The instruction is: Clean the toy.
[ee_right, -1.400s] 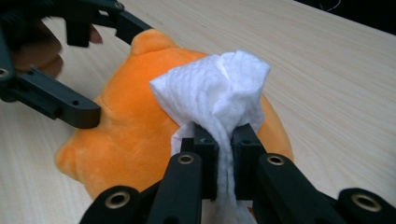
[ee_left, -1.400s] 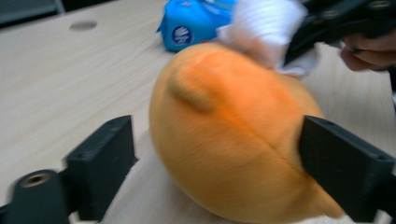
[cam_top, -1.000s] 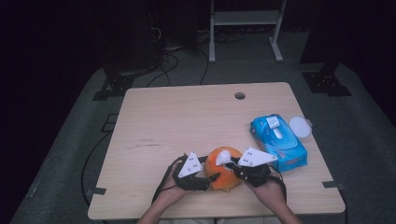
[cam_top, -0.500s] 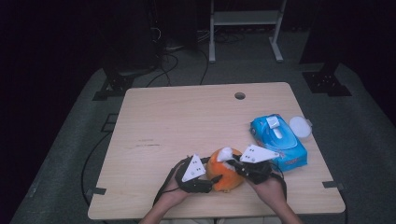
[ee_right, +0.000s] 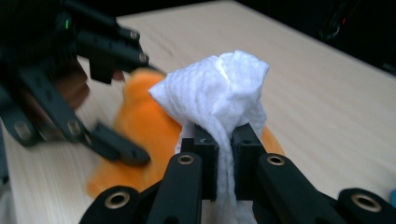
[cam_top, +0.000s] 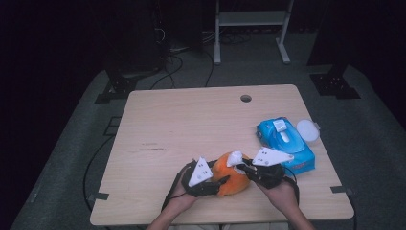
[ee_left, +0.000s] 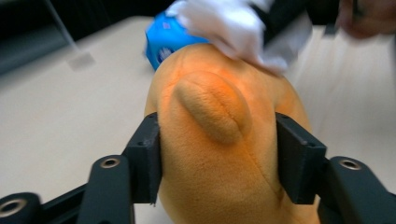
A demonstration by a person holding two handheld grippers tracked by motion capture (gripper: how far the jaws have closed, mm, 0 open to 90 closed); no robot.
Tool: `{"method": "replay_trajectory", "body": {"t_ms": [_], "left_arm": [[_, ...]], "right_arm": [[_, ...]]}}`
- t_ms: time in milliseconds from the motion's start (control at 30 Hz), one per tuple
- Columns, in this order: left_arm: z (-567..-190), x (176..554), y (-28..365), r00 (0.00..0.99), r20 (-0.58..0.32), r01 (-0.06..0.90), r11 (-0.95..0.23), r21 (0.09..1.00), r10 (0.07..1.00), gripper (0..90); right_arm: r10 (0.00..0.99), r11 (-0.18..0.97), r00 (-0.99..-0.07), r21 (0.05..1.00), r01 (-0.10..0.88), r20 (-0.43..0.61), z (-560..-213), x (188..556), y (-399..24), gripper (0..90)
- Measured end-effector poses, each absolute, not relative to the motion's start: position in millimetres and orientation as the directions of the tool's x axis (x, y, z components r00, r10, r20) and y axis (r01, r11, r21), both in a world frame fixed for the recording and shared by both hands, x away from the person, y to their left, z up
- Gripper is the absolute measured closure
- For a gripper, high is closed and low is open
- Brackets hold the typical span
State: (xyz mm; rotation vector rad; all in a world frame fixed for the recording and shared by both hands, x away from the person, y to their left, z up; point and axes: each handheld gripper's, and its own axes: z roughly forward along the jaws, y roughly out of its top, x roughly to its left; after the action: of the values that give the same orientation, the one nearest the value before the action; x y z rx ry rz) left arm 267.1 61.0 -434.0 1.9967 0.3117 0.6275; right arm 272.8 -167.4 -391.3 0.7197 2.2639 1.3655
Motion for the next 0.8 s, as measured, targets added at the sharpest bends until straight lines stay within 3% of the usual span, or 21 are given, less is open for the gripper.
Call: {"method": "replay_trajectory", "body": {"t_ms": [67, 167, 300, 333, 367, 467, 533, 800], "left_arm": [[-434, 265, 59, 0.830, 0.359, -0.100, -0.519, 0.849, 0.426, 43.1], [-437, 269, 64, 0.851, 0.296, -0.055, -0.486, 0.872, 0.434, 38.7], [-436, 283, 72, 0.863, -0.077, 0.243, -0.277, 0.930, 0.499, 15.3], [-435, 285, 72, 0.851, -0.143, 0.302, -0.248, 0.921, 0.505, 12.2], [-434, 286, 71, 0.847, -0.152, 0.318, -0.256, 0.913, 0.509, 13.1], [-437, 281, 71, 0.859, -0.051, 0.242, -0.316, 0.918, 0.509, 29.3], [-435, 279, 72, 0.857, -0.002, 0.203, -0.335, 0.920, 0.515, 38.7], [-427, 270, 62, 0.829, 0.314, -0.055, -0.491, 0.870, 0.463, 48.4]], "right_arm": [[0.605, 0.373, -0.793, 0.904, 0.207, -0.068, -386, 271, -165, 82.9], [0.610, 0.400, -0.789, 0.889, 0.222, -0.077, -391, 278, -165, 83.0], [0.623, 0.385, -0.782, 0.870, 0.307, 0.000, -407, 285, -171, 83.0], [0.611, 0.378, -0.791, 0.871, 0.313, 0.019, -409, 281, -169, 83.0], [0.591, 0.375, -0.806, 0.874, 0.310, 0.032, -409, 277, -165, 83.0], [0.565, 0.400, -0.825, 0.880, 0.257, -0.016, -402, 269, -154, 83.1], [0.584, 0.382, -0.812, 0.883, 0.273, -0.001, -401, 276, -160, 83.2], [0.694, 0.324, -0.719, 0.884, 0.338, 0.021, -410, 291, -194, 83.1]]}}
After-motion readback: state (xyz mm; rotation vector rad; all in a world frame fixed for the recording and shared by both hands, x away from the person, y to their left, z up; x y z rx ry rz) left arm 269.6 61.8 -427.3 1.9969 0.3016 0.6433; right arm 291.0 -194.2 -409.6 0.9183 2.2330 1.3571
